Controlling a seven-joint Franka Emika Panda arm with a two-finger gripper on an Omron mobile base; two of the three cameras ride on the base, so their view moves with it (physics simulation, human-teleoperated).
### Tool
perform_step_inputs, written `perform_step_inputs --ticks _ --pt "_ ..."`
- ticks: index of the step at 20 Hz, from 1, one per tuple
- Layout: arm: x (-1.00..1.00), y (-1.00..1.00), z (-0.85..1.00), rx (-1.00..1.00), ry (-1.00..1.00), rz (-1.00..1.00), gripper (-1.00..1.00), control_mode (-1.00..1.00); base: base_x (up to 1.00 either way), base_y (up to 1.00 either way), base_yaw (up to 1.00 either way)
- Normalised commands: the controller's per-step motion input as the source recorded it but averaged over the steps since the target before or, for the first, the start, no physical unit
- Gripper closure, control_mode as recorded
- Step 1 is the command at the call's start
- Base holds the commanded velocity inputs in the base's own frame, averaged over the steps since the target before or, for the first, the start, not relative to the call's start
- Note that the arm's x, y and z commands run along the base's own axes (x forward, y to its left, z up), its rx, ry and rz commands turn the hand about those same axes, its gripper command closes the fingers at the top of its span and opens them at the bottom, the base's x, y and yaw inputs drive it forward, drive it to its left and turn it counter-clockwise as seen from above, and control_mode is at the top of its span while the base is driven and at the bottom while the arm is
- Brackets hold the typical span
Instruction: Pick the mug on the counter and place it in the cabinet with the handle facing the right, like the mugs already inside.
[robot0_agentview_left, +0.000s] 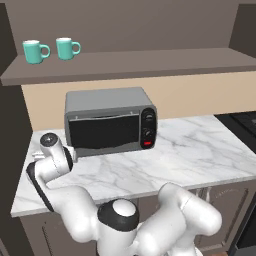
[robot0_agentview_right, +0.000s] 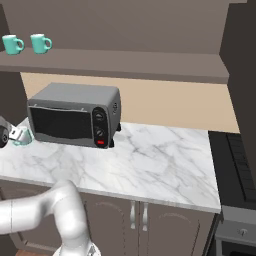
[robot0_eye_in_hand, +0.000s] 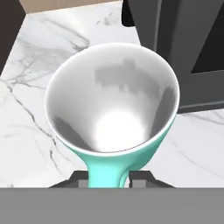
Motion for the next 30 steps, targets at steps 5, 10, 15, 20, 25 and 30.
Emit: perform_step_inputs --ticks 5,10,15,20,25,30 --pt "-0.32 0.00 0.39 0.00 -0.13 0.04 1.00 -1.00 0.00 0.00 0.00" --pt "-0.39 0.00 0.52 0.03 -0.15 0.08 1.00 -1.00 0.00 0.00 0.00" --pt "-0.32 0.00 0.70 0.05 -0.14 0.07 1.00 -1.00 0.00 0.00 0.00" --pt "-0.31 0.00 0.63 0.03 -0.12 0.05 1.00 -1.00 0.00 0.00 0.00" --pt "-0.38 0.00 0.39 0.06 -0.06 0.01 1.00 -1.00 0.00 0.00 0.00" --pt "-0.54 -0.02 0.40 0.09 -0.05 0.00 1.00 -1.00 0.00 0.00 0.00"
